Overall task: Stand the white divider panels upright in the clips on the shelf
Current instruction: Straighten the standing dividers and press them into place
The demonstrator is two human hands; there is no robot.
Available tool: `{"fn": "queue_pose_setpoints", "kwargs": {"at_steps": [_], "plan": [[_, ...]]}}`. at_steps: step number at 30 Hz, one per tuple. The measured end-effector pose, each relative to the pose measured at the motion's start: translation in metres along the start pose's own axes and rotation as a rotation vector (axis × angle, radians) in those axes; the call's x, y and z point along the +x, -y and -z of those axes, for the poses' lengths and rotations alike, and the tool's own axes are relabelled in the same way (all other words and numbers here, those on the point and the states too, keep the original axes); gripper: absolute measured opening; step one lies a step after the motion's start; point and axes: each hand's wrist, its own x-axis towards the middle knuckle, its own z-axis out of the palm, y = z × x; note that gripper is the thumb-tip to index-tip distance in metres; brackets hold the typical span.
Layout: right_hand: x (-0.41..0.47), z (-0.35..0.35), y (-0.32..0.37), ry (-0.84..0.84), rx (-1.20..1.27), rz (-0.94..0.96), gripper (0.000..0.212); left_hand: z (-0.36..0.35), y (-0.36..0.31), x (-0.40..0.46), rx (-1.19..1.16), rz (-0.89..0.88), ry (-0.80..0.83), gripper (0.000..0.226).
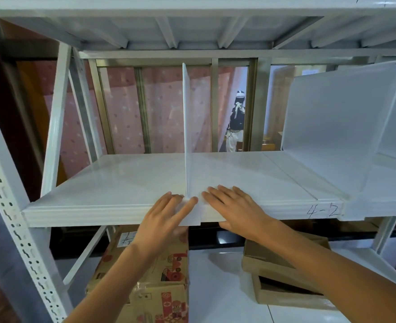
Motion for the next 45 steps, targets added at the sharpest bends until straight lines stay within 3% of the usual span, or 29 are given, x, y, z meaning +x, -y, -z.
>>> {"fn": "queue_pose_setpoints", "kwargs": {"at_steps": [4,8,15,28,37,45], "plan": [[-0.002,0.000,-0.003,-0.046,0.001,0.022,0.094,0.006,0.011,0.004,0.032,-0.054,0.046,0.072],[-0.002,-0.003,-0.005,-0.058,-0.010,0.029,0.094,0.014,0.021,-0.003,0.024,-0.020,0.035,0.051],[-0.002,-0.003,-0.005,-0.083,-0.036,0.030,0.094,0.035,0.061,-0.034,0.084,0.069,0.125,0.074],[0.004,-0.007,0.004,-0.116,-0.110,0.031,0.101,0.027,0.049,-0.030,0.023,0.058,0.007,0.087],[0.002,-0.001,0.003,-0.166,-0.105,0.052,0.096,0.029,0.052,-0.026,-0.002,0.023,0.033,0.072],[-0.002,0.001,-0.009,-0.099,-0.068,0.096,0.094,0.032,0.071,-0.021,0.046,-0.089,0.149,0.077]]}}
